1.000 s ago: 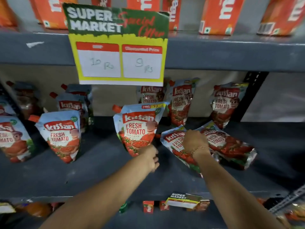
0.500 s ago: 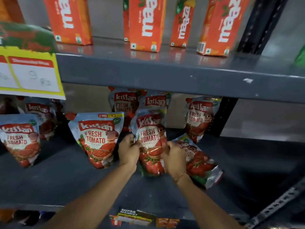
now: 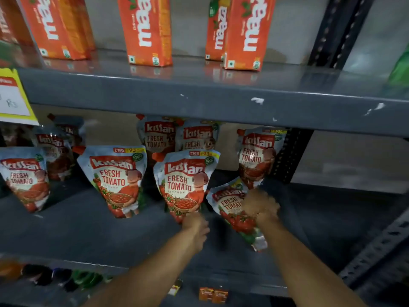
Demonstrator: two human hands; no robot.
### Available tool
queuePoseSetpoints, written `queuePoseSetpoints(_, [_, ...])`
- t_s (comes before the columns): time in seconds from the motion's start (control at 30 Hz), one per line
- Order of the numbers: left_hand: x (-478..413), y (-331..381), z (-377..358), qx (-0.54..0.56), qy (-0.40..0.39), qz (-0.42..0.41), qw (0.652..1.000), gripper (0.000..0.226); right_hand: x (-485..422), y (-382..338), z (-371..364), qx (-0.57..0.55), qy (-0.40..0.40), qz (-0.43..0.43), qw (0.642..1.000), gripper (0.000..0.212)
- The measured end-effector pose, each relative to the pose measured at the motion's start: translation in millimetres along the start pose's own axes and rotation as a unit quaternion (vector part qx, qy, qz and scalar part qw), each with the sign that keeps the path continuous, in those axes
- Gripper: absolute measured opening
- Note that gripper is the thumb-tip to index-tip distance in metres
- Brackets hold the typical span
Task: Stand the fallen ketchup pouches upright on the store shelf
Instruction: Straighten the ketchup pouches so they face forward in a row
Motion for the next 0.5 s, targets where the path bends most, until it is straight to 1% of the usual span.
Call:
queuePoseSetpoints(0.03, [3.5,-7.8,-22.6,-0.03,-0.055,0.037,0.997,0.043,-6.1,16.5,-7.5,-0.04,-0.048,-0.029,0.998,0.037])
queuePoseSetpoints(0.07, [5.8,-12.2,-38.1,-0.056,-0.087,0.062,0.993,0.044,-8.3,22.7,-13.3,-0.075,-0.086,-0.028,0.993,0.037])
queuePoseSetpoints(0.1, [6.9,-12.9,-51.2,-0.062,-0.114,0.07,0.989,0.047,-9.0,22.9,-16.2,-0.092,-0.101,-0.02,0.99,0.035])
queuePoseSetpoints(0.17, [3.6,-8.4,-65.9,-0.046,-0.14,0.054,0.988,0.05,0.2,20.0,-11.1,-0.104,-0.083,-0.009,0.991,0.033])
queuePoseSetpoints(0.2, [0.3,-6.1,-68.9,-0.038,-0.14,0.039,0.989,0.047,4.8,19.1,-7.3,-0.109,-0.063,-0.006,0.992,0.032])
queuePoseSetpoints(0.27, [-7.6,-7.0,-72.3,-0.059,-0.135,0.007,0.989,0.033,15.2,24.3,-0.2,-0.143,-0.033,0.001,0.989,0.03])
queuePoseSetpoints(0.33, [-10.4,2.6,-75.2,-0.096,-0.124,-0.061,0.986,0.019,25.8,32.4,8.8,-0.192,-0.008,0.007,0.981,0.029])
queuePoseSetpoints(0.37, [-8.6,14.2,-77.0,-0.12,-0.113,-0.112,0.98,0.019,30.6,36.4,14.5,-0.216,0.008,0.01,0.976,0.028])
queuePoseSetpoints(0.43, [1.1,41.3,-86.1,-0.198,-0.093,-0.219,0.951,0.022,40.2,42.3,27.1,-0.282,0.053,0.033,0.957,0.025])
queuePoseSetpoints(0.5, [17.6,64.2,-101.2,-0.249,-0.103,-0.303,0.914,0.024,50.0,46.4,33.5,-0.368,0.095,0.071,0.922,0.022])
Point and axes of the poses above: each hand's wrist, its own x-axis away from the middle knuckle, its own z-axis out of the back of the hand, y = z × x, the point moved 10 cm from there along -x, towards the middle knuckle, and after that the axes turned 15 degrees about -y, right-handed, at the moved point
